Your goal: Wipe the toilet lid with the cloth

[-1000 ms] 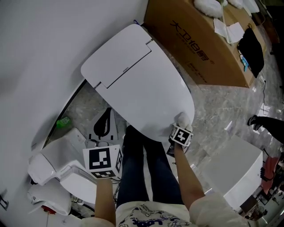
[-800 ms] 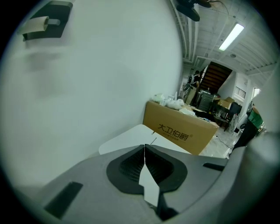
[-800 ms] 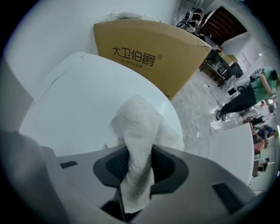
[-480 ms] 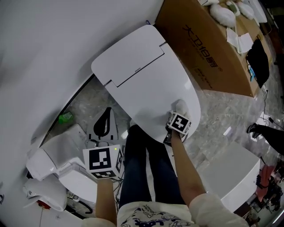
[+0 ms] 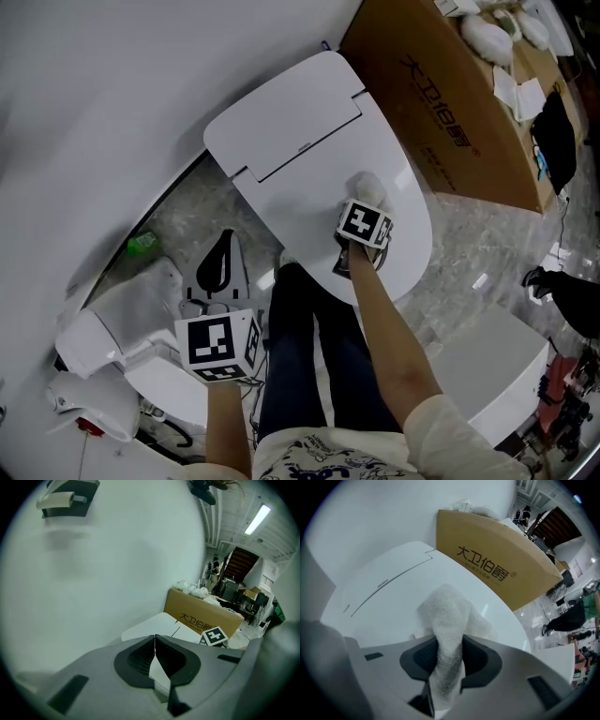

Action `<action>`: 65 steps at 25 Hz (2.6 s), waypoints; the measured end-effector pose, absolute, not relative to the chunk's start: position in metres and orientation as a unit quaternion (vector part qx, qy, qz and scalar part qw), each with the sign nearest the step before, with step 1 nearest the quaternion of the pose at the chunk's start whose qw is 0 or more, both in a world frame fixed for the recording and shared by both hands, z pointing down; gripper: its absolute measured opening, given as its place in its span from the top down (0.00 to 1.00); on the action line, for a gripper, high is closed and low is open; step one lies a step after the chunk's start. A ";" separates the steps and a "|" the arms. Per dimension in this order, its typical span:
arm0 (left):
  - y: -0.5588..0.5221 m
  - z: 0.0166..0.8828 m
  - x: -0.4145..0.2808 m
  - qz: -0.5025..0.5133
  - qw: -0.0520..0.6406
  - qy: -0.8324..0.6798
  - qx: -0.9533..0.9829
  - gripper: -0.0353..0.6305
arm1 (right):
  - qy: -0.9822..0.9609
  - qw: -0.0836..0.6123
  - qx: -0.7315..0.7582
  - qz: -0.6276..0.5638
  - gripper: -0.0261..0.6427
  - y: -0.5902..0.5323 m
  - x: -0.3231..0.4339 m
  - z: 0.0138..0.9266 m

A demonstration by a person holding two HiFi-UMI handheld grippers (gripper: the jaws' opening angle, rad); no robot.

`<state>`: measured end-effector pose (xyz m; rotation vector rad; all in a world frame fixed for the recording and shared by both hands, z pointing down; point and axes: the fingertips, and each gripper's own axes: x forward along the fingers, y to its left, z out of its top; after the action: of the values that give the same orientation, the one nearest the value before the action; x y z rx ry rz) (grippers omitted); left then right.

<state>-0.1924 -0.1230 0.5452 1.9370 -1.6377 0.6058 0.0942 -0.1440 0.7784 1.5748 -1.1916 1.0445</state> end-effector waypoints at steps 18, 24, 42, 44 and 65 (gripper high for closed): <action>-0.120 0.560 -0.206 0.226 0.272 -0.613 0.707 0.93 | -0.626 0.503 0.523 0.285 0.79 -0.220 -0.012 0.771; -0.119 0.558 -0.209 0.225 0.273 -0.617 0.703 0.93 | -0.677 0.524 0.459 0.240 0.79 -0.219 -0.052 0.769; -0.108 0.555 -0.206 0.222 0.274 -0.625 0.696 0.93 | -0.768 0.581 0.253 0.094 0.79 -0.172 -0.104 0.773; -0.107 0.555 -0.204 0.223 0.274 -0.625 0.696 0.93 | -0.770 0.584 0.239 0.094 0.79 -0.164 -0.104 0.775; -0.109 0.547 -0.169 0.222 0.264 -0.598 0.723 0.93 | -0.766 0.569 0.256 0.153 0.79 -0.052 -0.062 0.779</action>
<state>-0.1692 -0.1089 0.5466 1.9545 -1.6163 0.6006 -0.0617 -0.0516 0.7786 0.6002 -1.7997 0.3587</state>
